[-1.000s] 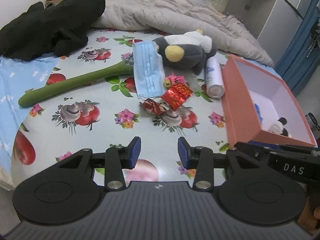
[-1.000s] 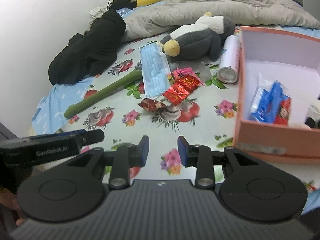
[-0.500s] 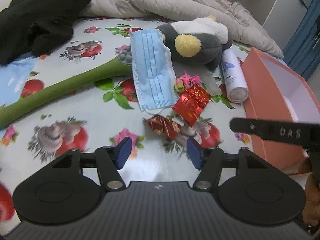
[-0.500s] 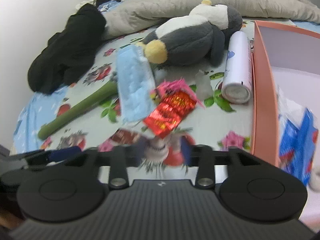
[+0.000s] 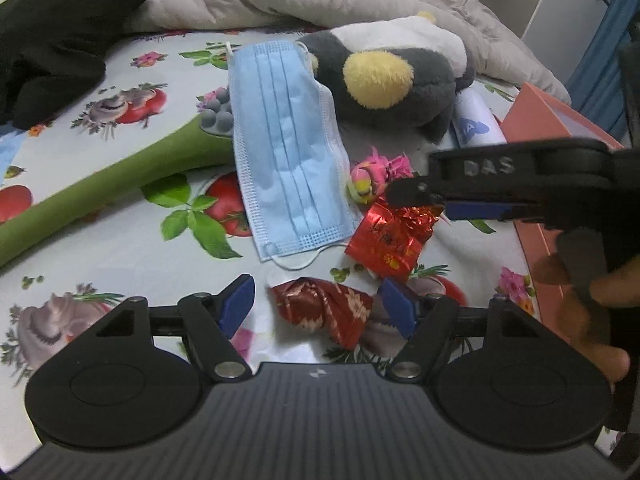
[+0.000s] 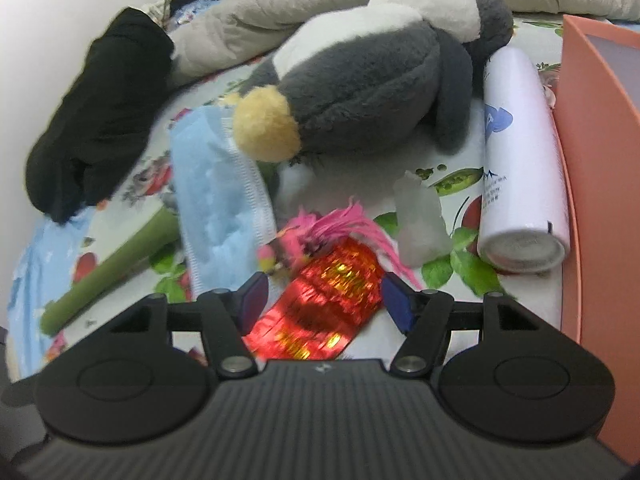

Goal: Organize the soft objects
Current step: 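Grasp the dark red wrapper with the left tool while the right tool grasps the red packet, then carry both red wrappers over the pink box and open both tools inside, then withdraw both tools from the box toward the blue mask and pink feather toy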

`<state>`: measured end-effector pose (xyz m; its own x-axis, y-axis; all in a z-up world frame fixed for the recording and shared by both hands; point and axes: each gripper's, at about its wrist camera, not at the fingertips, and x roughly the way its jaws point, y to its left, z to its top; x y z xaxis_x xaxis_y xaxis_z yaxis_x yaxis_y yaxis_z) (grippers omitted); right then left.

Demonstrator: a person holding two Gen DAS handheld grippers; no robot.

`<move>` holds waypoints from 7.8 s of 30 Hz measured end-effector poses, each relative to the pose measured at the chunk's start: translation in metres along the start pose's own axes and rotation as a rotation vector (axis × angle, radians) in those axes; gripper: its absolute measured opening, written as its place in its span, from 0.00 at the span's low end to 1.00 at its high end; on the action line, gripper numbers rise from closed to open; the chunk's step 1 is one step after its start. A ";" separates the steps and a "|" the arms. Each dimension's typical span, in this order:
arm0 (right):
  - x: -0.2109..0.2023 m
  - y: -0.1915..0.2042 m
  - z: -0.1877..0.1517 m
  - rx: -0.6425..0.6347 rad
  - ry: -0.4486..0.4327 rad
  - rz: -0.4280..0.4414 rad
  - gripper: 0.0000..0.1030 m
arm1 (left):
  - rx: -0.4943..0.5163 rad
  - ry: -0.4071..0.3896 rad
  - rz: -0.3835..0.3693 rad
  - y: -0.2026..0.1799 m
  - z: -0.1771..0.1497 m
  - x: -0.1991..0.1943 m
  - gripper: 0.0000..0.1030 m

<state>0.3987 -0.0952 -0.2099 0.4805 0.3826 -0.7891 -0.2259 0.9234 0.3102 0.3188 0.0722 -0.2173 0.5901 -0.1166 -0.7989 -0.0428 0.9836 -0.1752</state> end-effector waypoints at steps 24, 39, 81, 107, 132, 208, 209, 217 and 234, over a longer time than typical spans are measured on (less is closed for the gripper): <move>-0.018 0.005 -0.019 -0.092 -0.001 -0.029 0.26 | -0.052 -0.016 0.030 0.003 -0.013 -0.019 0.35; -0.084 0.009 -0.064 -0.117 -0.026 -0.026 0.25 | -0.078 -0.071 0.050 -0.012 -0.038 -0.092 0.35; -0.274 -0.005 -0.157 -0.119 -0.252 -0.071 0.25 | 0.010 -0.173 -0.055 -0.105 -0.088 -0.236 0.35; -0.345 -0.101 -0.174 0.047 -0.357 -0.233 0.25 | 0.217 -0.161 -0.239 -0.234 -0.069 -0.220 0.35; -0.277 -0.189 -0.093 0.128 -0.308 -0.222 0.17 | 0.262 -0.038 -0.216 -0.295 0.022 -0.088 0.35; -0.332 -0.043 -0.205 -0.019 -0.371 -0.081 0.19 | 0.186 -0.218 -0.132 -0.172 -0.103 -0.277 0.55; -0.331 -0.039 -0.206 -0.028 -0.366 -0.073 0.19 | 0.181 -0.216 -0.123 -0.168 -0.104 -0.277 0.55; -0.319 -0.006 -0.212 -0.102 -0.329 -0.028 0.19 | 0.106 -0.224 -0.074 -0.130 -0.117 -0.288 0.55; -0.276 0.046 -0.200 -0.186 -0.248 0.011 0.20 | -0.011 -0.193 0.003 -0.055 -0.119 -0.278 0.57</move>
<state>0.0859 -0.1644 -0.0836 0.6639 0.4093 -0.6259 -0.3723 0.9067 0.1981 0.0613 0.0341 -0.0535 0.7334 -0.0843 -0.6745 -0.0527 0.9822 -0.1801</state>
